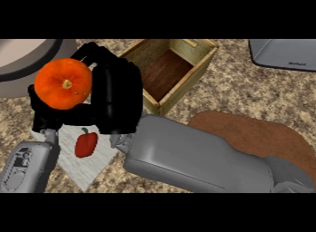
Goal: Pick the squash from the cutting board and place it in the basket
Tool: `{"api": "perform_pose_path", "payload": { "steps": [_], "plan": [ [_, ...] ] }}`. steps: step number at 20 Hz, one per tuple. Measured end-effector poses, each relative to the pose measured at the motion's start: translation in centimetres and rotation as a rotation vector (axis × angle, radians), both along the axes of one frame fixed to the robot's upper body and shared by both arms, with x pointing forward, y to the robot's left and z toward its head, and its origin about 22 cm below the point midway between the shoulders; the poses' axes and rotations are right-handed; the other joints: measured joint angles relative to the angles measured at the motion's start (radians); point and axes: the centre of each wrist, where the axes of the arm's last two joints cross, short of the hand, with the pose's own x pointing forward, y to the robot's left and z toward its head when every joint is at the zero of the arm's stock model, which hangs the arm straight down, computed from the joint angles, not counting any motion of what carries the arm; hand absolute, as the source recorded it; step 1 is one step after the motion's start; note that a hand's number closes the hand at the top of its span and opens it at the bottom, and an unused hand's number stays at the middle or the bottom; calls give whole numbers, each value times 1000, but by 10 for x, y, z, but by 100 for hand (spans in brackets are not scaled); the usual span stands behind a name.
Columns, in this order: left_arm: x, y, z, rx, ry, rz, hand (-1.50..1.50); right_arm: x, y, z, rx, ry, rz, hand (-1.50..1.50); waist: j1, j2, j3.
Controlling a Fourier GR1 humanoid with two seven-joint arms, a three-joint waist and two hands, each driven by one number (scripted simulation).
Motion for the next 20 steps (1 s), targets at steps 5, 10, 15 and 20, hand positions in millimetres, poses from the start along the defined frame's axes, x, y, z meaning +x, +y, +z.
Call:
{"api": "perform_pose_path", "payload": {
  "steps": [5, 10, 15, 20],
  "plan": [
    [-3, 5, -6, 1, -3, 5, 0, 21, 14, 36, -9, -45, -74, 150, -7, 2, -1],
    [1, 7, -2, 2, -10, 14, 0, 41, 25, 64, -40, -46, -164, 150, -14, 7, -1],
    [3, 0, -1, -2, -15, 6, 0, 57, 32, 80, -84, -18, -238, 150, -11, 14, -1],
    [2, -2, 1, -7, -23, 1, 0, 78, 26, 78, -112, 42, -319, 150, -2, 22, -1]
  ]
}}
